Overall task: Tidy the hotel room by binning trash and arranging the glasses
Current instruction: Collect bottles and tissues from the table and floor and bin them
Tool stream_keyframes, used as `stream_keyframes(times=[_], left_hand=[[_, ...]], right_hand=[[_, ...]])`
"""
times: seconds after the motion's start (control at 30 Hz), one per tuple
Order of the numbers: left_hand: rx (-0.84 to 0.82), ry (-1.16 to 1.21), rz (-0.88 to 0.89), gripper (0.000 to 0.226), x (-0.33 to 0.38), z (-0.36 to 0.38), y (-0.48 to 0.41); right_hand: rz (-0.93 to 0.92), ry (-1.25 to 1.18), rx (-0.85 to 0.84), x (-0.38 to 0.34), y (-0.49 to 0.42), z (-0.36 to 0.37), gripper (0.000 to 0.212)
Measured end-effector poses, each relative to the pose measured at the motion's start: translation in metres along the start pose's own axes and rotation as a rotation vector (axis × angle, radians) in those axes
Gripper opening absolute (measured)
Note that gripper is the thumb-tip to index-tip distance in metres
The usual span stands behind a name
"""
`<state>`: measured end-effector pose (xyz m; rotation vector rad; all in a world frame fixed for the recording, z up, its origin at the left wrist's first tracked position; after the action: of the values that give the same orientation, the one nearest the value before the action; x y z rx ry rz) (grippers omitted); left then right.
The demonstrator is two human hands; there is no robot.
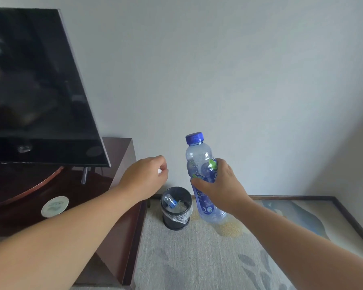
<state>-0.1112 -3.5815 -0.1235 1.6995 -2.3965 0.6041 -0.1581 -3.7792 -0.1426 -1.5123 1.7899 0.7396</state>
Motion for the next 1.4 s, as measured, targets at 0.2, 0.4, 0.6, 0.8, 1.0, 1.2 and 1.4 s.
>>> stream_keyframes(times=[0.2, 0.4, 0.6, 0.8, 1.0, 1.2, 1.4], left_hand=[[-0.035, 0.015, -0.024, 0.013, -0.008, 0.037, -0.070], [-0.087, 0.024, -0.044, 0.015, -0.037, 0.076, -0.140], [-0.149, 0.089, -0.027, 0.017, -0.088, 0.134, -0.227], [-0.240, 0.099, -0.040, 0.020, -0.131, 0.179, -0.295], [-0.378, 0.175, -0.121, 0.015, -0.160, 0.224, -0.341], [-0.491, 0.345, -0.268, 0.028, -0.185, 0.302, -0.344], [-0.501, 0.422, -0.438, 0.029, -0.218, 0.410, -0.320]], right_hand=[[0.024, -0.020, -0.048, 0.022, -0.085, 0.003, 0.067], [0.059, -0.032, -0.070, 0.039, -0.163, 0.024, 0.070], [0.132, -0.013, -0.096, 0.061, -0.250, 0.058, 0.066], [0.211, -0.025, -0.152, 0.079, -0.327, 0.096, 0.069], [0.194, 0.011, -0.207, 0.101, -0.386, 0.122, 0.066], [0.206, 0.012, -0.261, 0.158, -0.433, 0.155, 0.060], [0.224, 0.081, -0.326, 0.243, -0.463, 0.217, 0.067]])
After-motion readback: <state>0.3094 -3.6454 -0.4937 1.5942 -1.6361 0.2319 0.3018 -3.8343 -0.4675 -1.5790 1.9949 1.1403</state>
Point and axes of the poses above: each hand's wrist, its own y-axis away from the middle knuckle, its own z-axis out of the palm, x = y × z, the point moved 4 cm from there along -y, towards the middle knuckle, and after that the axes turned 1 degree about -y, right-handed, at the moved point
